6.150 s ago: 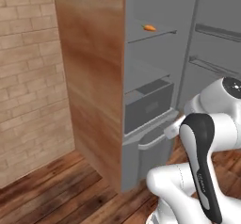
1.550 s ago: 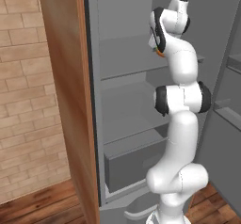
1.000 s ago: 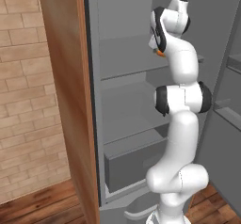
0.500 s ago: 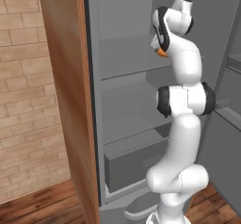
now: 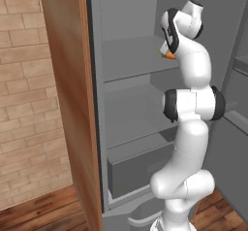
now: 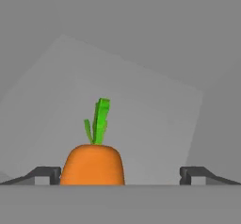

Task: Place the cold items (carrot and sweet potato) from the fridge in one tupperware on the dining counter. Place the warm items (kebab skewer and hot dog) in the stove area in another tupperware.

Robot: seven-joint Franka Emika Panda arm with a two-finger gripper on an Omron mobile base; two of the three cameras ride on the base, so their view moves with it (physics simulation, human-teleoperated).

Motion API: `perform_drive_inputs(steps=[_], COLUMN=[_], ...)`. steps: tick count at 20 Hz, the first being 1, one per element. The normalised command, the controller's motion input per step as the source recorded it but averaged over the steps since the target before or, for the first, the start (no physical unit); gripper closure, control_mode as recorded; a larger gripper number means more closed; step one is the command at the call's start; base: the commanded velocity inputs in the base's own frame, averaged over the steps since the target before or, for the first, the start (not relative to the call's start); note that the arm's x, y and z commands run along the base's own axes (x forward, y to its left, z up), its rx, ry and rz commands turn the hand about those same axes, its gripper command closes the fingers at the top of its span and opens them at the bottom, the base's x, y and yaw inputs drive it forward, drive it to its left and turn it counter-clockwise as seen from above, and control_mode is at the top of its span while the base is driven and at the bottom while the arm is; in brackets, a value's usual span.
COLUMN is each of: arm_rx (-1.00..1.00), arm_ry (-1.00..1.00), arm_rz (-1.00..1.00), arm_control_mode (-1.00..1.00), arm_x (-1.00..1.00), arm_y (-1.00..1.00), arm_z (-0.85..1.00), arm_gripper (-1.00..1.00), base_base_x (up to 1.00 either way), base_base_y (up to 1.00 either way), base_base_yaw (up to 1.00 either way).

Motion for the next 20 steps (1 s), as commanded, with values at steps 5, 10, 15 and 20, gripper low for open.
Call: perform_drive_inputs(steps=[5,10,15,20], arm_rx=[0.0,-0.01,-0.01,0.0], arm_ry=[0.0,0.0,0.0,-0.02], arm_rz=[0.09,0.07,0.02,0.0], arm_control_mode=[-1.0,-1.0,-1.0,-1.0], arm_x=[-0.02,-0.05,0.0,-0.05], arm_y=[-0.06,-0.01,0.0,0.0], arm_z=[-0.06,-0.22,-0.22,0.0], arm_gripper=[-1.0,1.0,1.0,1.0], base_base_x=[0.0,0.0,0.0,0.0], base_base_y=[0.0,0.0,0.0,0.0], base_base_yaw=[0.0,0.0,0.0,0.0])
